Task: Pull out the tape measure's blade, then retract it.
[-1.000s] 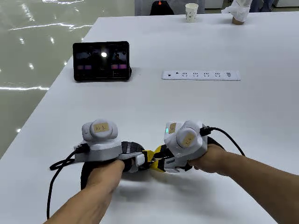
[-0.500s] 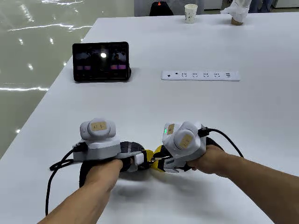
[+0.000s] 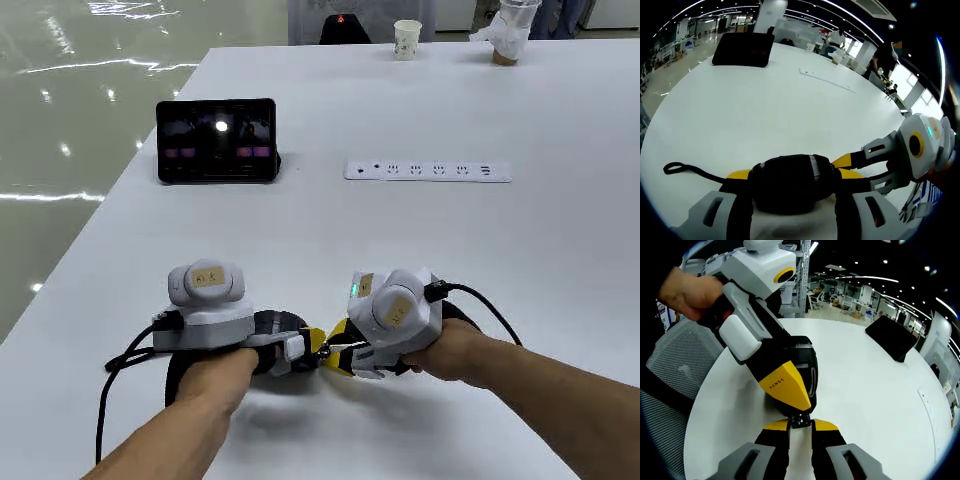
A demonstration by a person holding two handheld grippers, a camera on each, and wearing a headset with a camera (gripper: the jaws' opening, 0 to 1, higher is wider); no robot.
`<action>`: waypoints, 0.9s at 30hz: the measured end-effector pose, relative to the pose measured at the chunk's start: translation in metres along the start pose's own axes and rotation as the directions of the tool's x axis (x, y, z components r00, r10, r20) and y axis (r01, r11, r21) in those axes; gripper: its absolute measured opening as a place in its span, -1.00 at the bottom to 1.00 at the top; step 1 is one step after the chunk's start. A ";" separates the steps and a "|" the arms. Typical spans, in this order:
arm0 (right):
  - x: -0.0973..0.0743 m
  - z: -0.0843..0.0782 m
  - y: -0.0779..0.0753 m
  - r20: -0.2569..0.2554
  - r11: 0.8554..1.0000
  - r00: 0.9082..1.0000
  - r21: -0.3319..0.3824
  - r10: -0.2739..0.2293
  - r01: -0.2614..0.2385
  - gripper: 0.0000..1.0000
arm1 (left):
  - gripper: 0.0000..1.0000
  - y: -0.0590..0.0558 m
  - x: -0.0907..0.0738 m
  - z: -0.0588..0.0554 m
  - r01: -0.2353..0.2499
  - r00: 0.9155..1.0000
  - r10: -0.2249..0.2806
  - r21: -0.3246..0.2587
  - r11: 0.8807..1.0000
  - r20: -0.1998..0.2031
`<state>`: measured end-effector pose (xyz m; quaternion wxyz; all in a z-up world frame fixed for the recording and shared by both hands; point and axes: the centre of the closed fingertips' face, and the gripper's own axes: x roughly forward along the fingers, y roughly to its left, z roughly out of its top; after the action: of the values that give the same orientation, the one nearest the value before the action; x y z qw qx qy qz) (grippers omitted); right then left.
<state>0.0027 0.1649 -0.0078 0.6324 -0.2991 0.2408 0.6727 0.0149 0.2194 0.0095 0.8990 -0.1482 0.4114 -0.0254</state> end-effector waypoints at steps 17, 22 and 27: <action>-0.013 -0.008 0.006 -0.027 1.000 1.000 -0.021 -0.009 0.008 -0.63 | 0.21 -0.001 -0.004 0.008 0.016 1.000 -0.017 0.072 0.997 0.015; -0.021 -0.013 0.008 -0.023 1.000 0.999 -0.005 -0.023 0.023 -0.59 | 0.25 -0.003 -0.007 0.009 0.022 0.999 -0.025 0.096 0.995 0.026; -0.028 -0.018 0.009 -0.023 0.999 0.999 0.016 -0.040 0.040 -0.53 | 0.31 -0.005 -0.008 0.008 0.036 0.999 -0.039 0.111 0.993 0.026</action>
<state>-0.0039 0.1311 -0.0011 0.6455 -0.3062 0.2475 0.6545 0.0160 0.2180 0.0215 0.9108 -0.1064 0.3940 -0.0630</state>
